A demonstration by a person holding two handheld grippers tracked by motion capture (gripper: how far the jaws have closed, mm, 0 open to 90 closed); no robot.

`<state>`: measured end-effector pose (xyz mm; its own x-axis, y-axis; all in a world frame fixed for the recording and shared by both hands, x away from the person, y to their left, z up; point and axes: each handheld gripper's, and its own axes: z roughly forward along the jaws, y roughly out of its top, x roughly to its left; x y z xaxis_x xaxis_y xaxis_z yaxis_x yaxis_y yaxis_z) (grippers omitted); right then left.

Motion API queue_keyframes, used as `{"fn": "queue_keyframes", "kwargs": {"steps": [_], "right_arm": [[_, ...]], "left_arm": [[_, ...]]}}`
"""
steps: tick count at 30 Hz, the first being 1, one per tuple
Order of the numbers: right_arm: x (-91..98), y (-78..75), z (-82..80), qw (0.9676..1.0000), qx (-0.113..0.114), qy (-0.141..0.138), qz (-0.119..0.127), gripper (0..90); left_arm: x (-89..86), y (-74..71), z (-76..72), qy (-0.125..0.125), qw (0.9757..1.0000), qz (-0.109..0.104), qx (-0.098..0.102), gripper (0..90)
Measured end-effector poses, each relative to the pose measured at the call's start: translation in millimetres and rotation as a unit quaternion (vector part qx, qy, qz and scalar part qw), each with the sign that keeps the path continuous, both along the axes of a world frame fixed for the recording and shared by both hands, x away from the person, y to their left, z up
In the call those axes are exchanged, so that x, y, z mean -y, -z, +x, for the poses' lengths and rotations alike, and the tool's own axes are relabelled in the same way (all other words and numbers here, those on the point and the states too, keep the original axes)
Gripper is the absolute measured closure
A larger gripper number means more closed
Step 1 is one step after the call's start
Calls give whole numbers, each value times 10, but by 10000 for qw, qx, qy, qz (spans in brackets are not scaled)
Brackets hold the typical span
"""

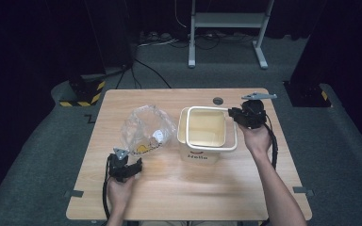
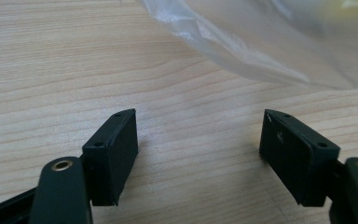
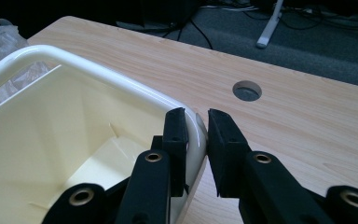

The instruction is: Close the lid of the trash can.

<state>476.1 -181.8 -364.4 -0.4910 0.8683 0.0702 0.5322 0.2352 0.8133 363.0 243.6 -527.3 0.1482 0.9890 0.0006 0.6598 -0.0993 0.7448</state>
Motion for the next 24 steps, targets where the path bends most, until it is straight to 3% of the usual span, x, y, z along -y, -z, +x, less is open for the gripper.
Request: {"fn": "queue_keyframes", "kwargs": {"steps": [24], "right_arm": [[-150,-48,103,10000,18,-33,14,780]], "left_arm": [[2,1,1,-12,10000,-20,13,280]]}}
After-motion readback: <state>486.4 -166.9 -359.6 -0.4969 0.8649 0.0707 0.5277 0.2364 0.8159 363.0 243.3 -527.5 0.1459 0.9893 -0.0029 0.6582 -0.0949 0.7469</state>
